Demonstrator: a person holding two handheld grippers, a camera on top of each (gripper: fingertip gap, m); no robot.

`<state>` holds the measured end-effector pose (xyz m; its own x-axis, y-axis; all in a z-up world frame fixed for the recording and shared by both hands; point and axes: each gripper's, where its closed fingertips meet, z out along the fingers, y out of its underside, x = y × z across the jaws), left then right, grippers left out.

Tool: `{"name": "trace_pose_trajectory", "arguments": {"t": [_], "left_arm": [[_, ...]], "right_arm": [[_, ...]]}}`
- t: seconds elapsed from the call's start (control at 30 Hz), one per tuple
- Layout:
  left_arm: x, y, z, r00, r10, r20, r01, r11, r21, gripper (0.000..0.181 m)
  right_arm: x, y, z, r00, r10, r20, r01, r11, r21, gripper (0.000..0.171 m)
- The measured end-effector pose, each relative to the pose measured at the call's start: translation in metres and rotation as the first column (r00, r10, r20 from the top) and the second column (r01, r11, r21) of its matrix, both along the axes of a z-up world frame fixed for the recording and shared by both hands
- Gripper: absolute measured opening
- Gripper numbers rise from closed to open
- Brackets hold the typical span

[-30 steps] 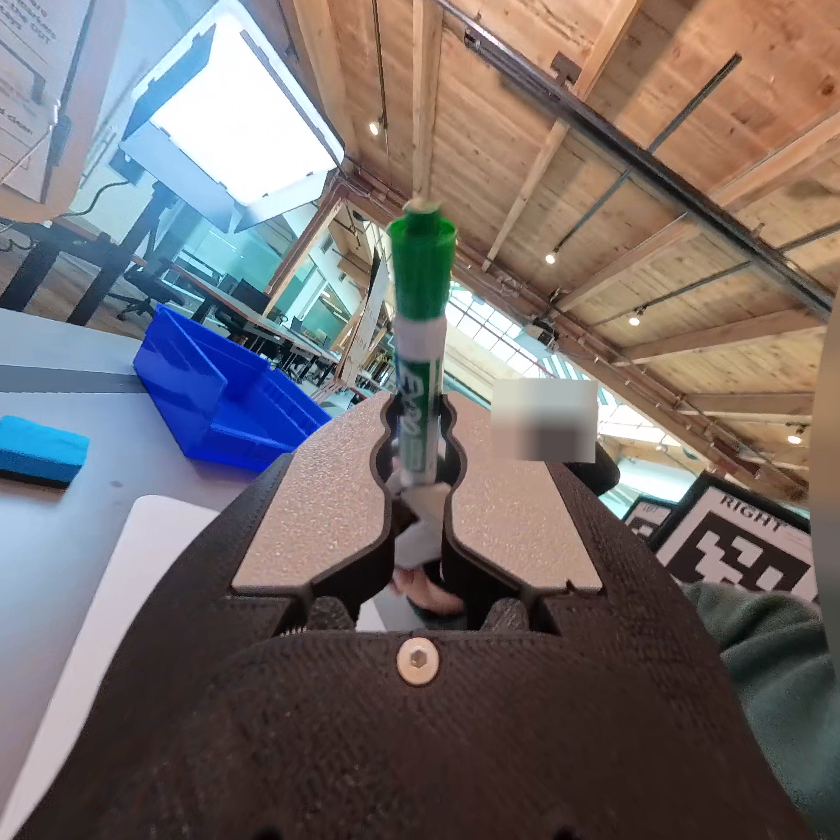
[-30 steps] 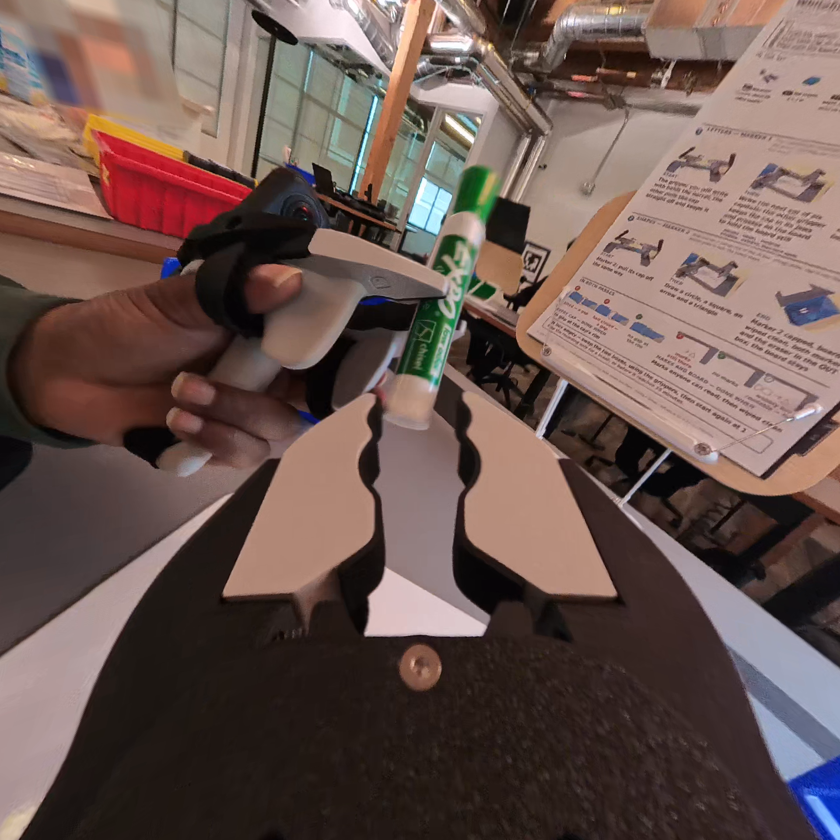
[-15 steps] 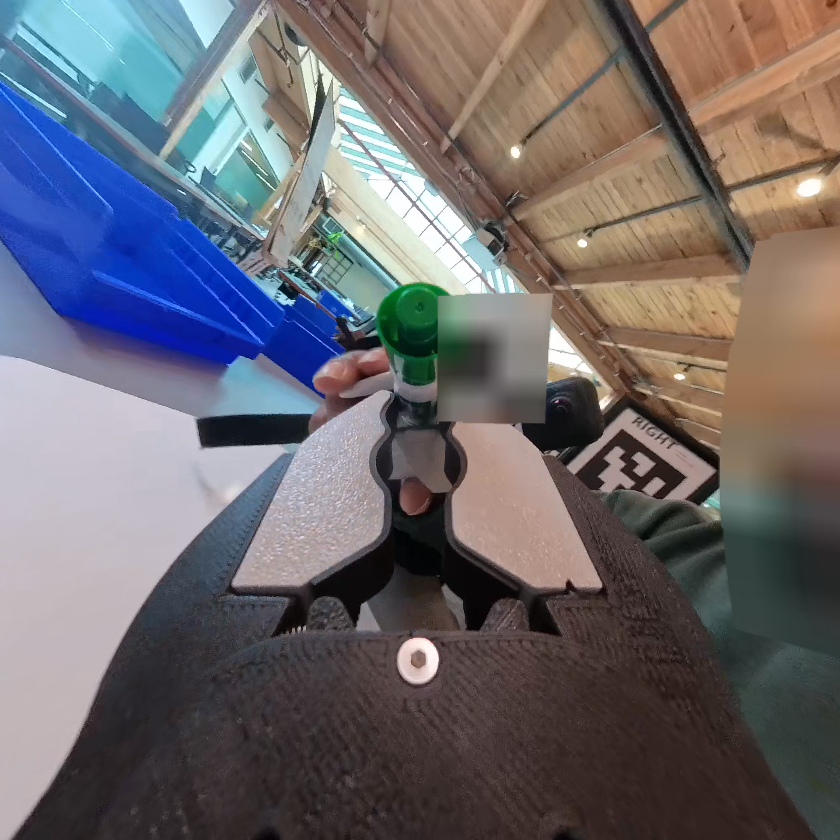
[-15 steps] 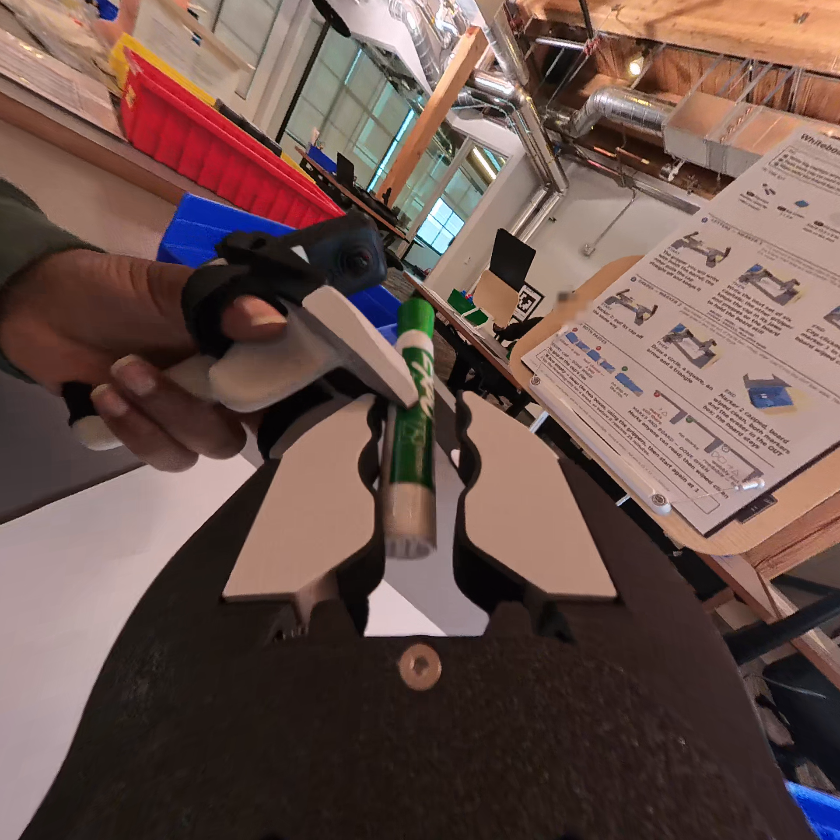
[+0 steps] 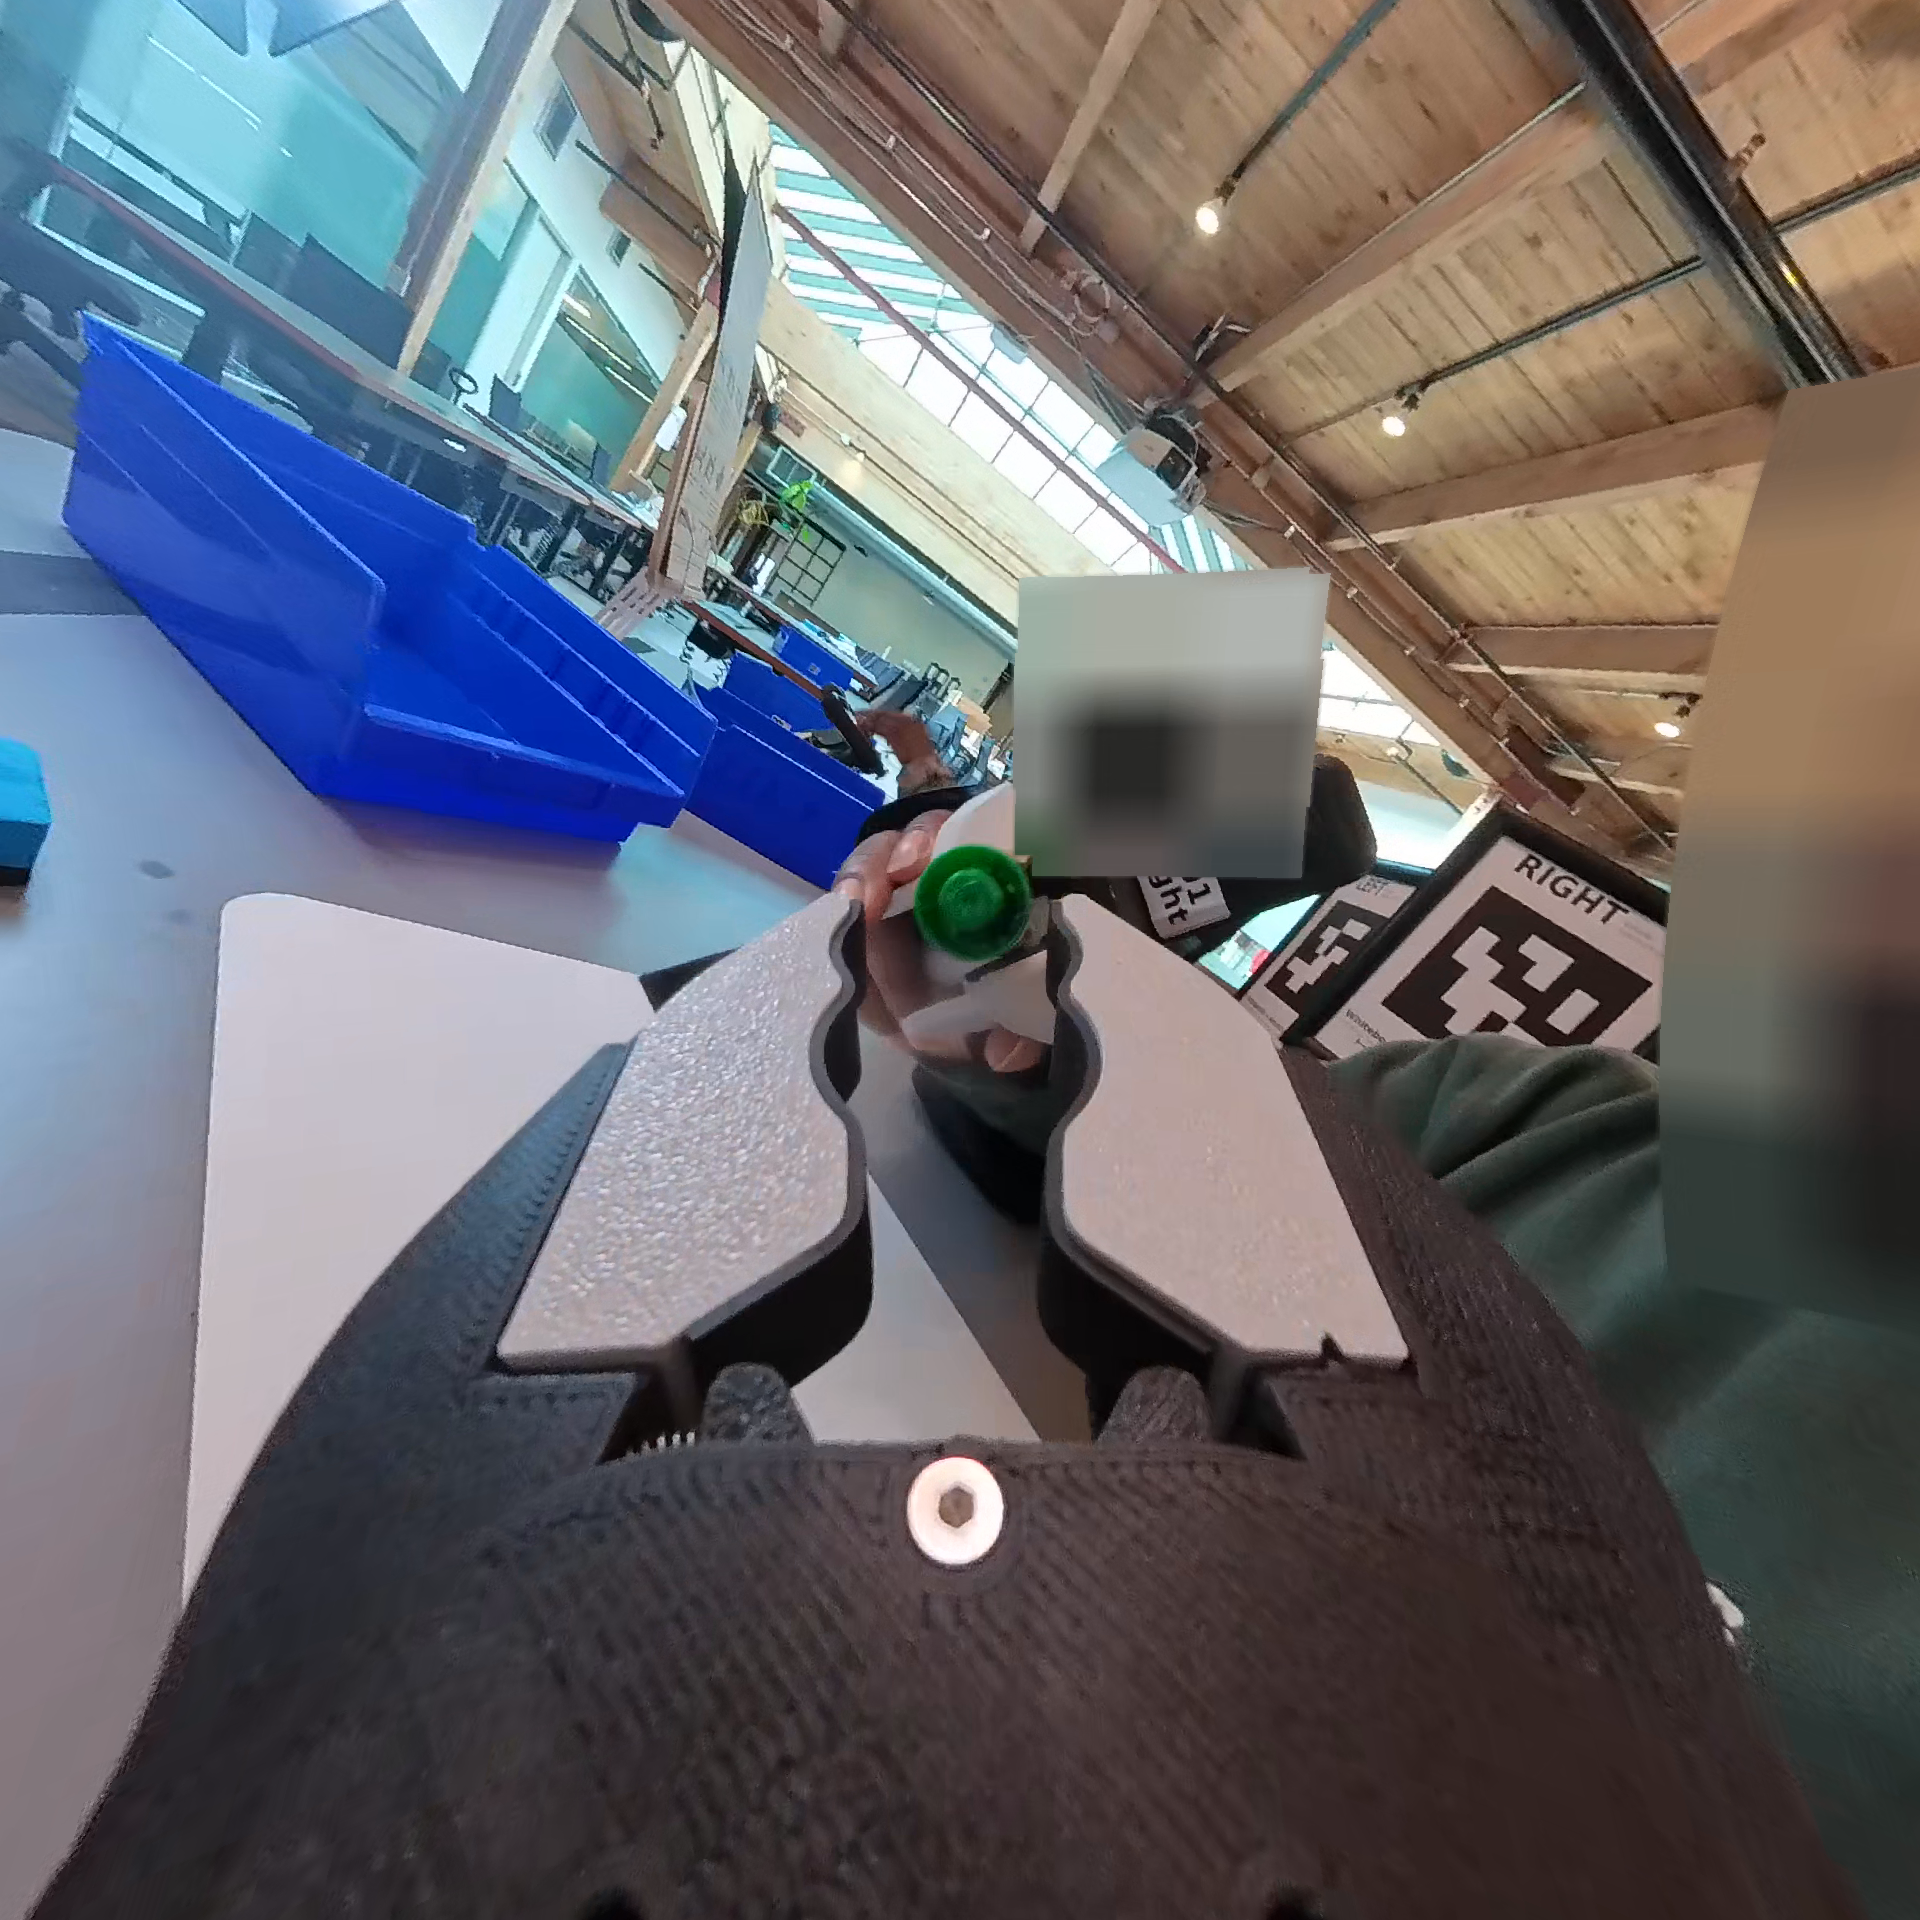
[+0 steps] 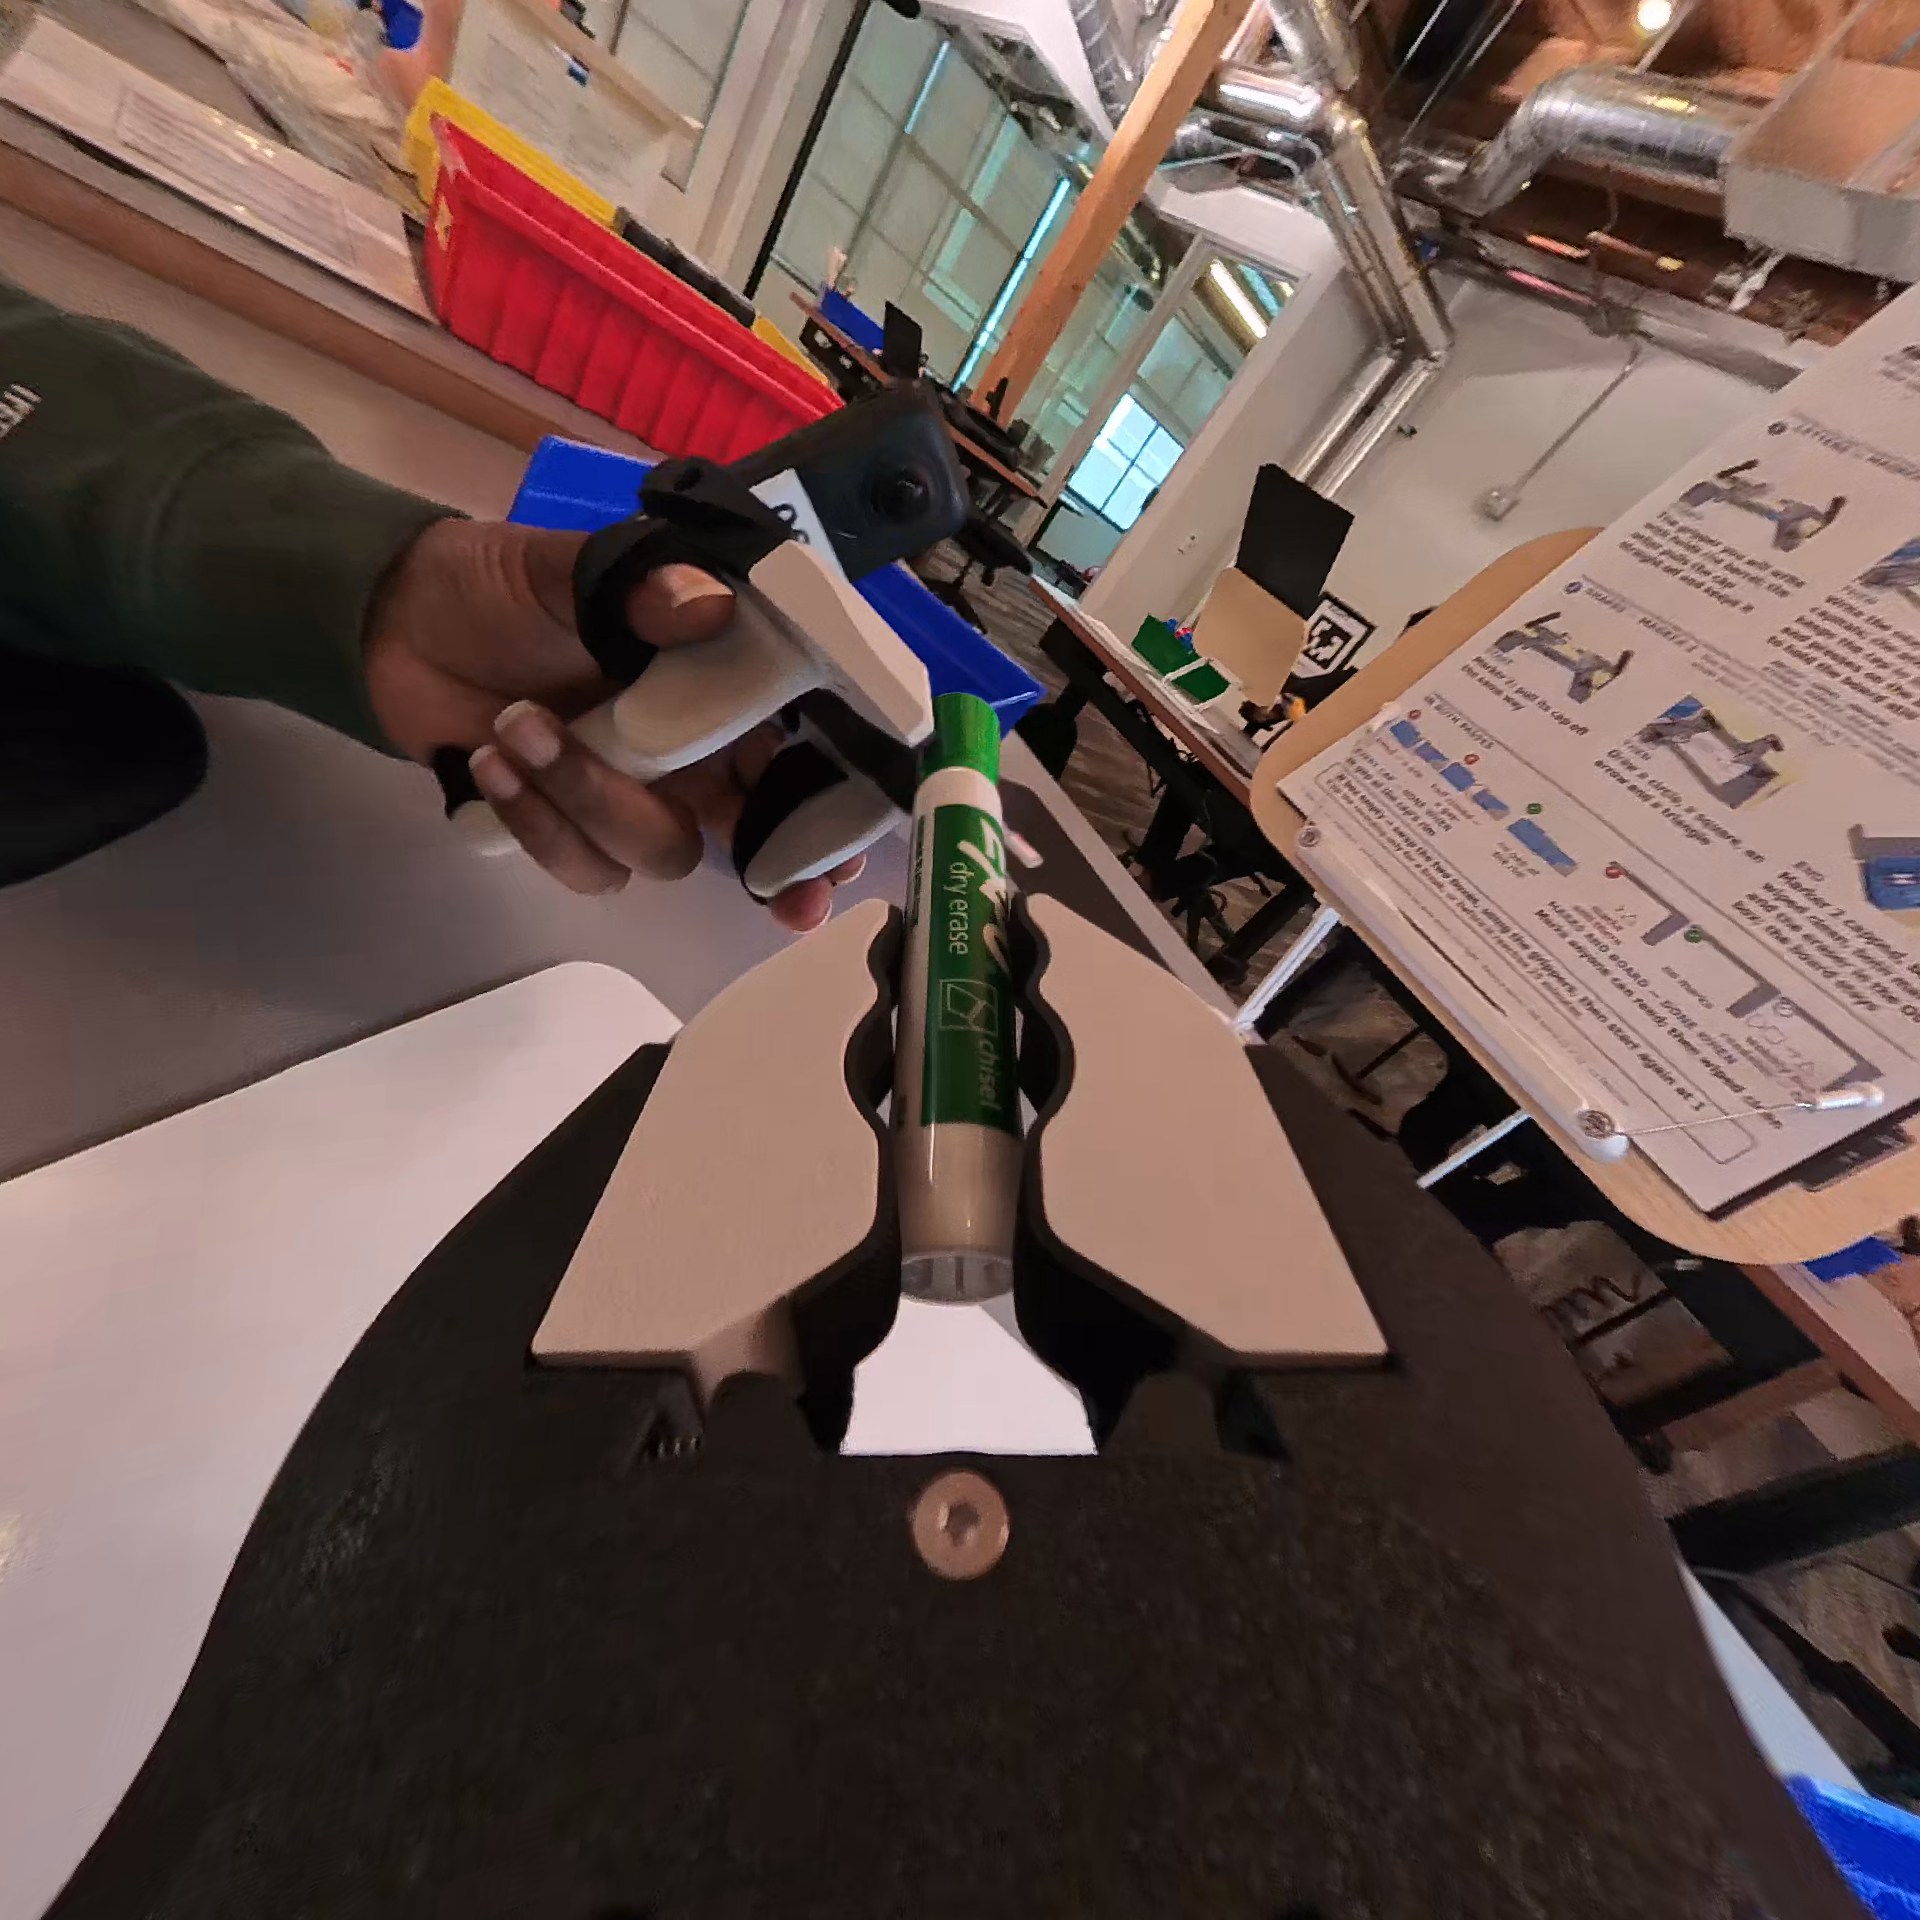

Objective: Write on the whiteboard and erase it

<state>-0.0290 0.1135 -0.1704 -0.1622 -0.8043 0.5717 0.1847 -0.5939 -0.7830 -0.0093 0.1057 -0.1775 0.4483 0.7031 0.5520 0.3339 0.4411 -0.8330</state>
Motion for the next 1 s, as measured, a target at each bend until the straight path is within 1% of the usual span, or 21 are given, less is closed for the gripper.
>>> {"name": "trace_pose_trajectory", "arguments": {"t": [0.13, 0.3, 0.47, 0.6, 0.7, 0.77, 1.0], "left_arm": [[0.001, -0.01, -0.007, 0.997, -0.071, -0.028, 0.071, 0.997, 0.005, 0.019], [0.0, -0.013, -0.009, 0.996, -0.078, -0.048, 0.078, 0.997, 0.005, 0.019], [-0.003, -0.016, -0.002, 0.995, -0.095, 0.038, 0.097, 0.992, -0.074, 0.019], [-0.005, -0.014, 0.001, 0.989, -0.113, 0.092, 0.124, 0.985, -0.121, 0.019], [-0.006, -0.014, 0.005, 0.985, -0.116, 0.128, 0.135, 0.98, -0.146, 0.019], [-0.004, -0.015, 0.003, 0.987, -0.116, 0.109, 0.131, 0.981, -0.145, 0.019], [0.003, -0.021, 0.0, 0.98, -0.148, 0.131, 0.172, 0.966, -0.195, 0.019]], "right_arm": [[-0.009, -0.002, -0.014, 0.999, 0.038, 0.035, -0.037, 0.999, -0.032, 0.019], [-0.011, -0.004, -0.018, 0.997, 0.068, 0.022, -0.067, 0.996, -0.055, 0.019], [-0.014, -0.011, -0.009, 0.995, 0.09, -0.032, -0.09, 0.996, 0.018, 0.021], [-0.016, -0.014, -0.002, 0.994, 0.09, -0.056, -0.087, 0.995, 0.05, 0.032], [-0.015, -0.013, -0.002, 0.995, 0.084, -0.053, -0.08, 0.994, 0.068, 0.036], [-0.015, -0.012, -0.002, 0.995, 0.081, -0.058, -0.077, 0.994, 0.074, 0.038], [-0.019, -0.013, -0.004, 0.996, 0.078, -0.036, -0.074, 0.992, 0.099, 0.037]]}}
